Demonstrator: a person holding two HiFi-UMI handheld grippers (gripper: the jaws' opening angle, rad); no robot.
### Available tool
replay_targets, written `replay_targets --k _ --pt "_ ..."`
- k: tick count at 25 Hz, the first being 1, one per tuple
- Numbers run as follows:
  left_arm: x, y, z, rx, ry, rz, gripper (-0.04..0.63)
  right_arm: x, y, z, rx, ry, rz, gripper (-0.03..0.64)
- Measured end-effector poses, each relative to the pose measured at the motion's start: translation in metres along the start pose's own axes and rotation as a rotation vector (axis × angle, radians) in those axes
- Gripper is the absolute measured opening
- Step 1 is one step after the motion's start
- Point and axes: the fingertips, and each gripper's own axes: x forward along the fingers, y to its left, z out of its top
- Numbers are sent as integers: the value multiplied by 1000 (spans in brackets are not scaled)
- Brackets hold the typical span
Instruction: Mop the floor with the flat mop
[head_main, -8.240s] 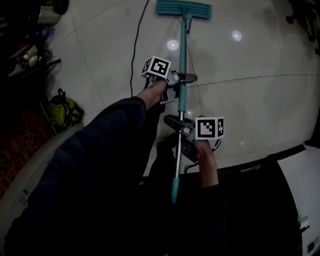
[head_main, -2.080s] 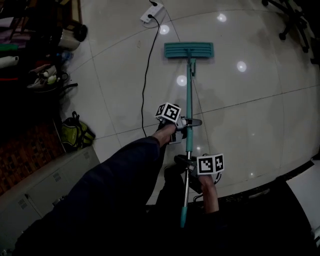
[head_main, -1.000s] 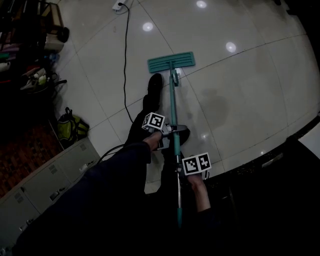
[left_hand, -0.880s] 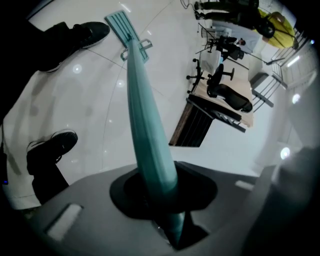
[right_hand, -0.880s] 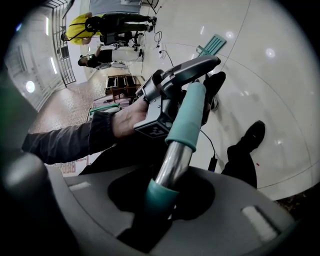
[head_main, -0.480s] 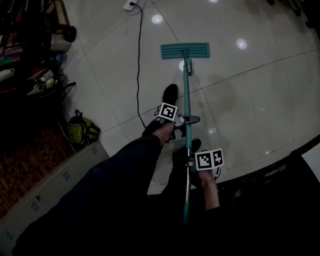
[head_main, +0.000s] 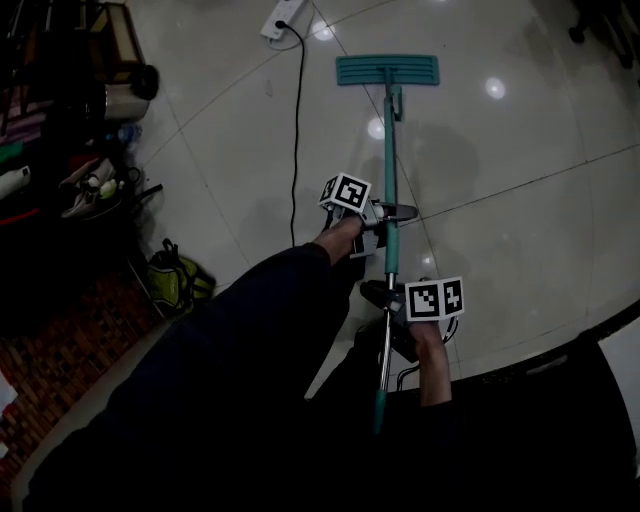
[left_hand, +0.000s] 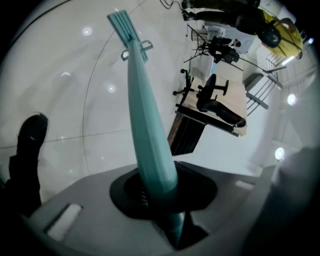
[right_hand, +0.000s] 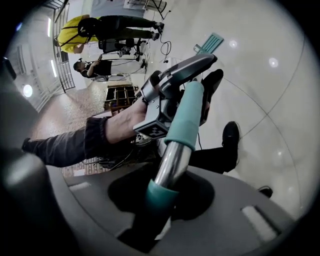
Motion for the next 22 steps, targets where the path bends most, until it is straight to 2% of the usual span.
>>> replay_targets --k 5,9,12,17,22 --pt "-1 -19 70 27 -44 -10 123 3 -3 66 -24 13 -39 95" --pt "-3 -30 88 37 -79 -28 123 2 2 83 -44 11 -40 95" --pt "-4 -39 86 37 -102 -36 123 -4 11 83 -58 8 -21 103" --pt "-4 -47 57 51 -101 -37 123 -14 18 53 -81 20 -22 103" --pt "-2 -45 -49 66 -84 -46 121 -33 27 -51 -88 18 -4 100"
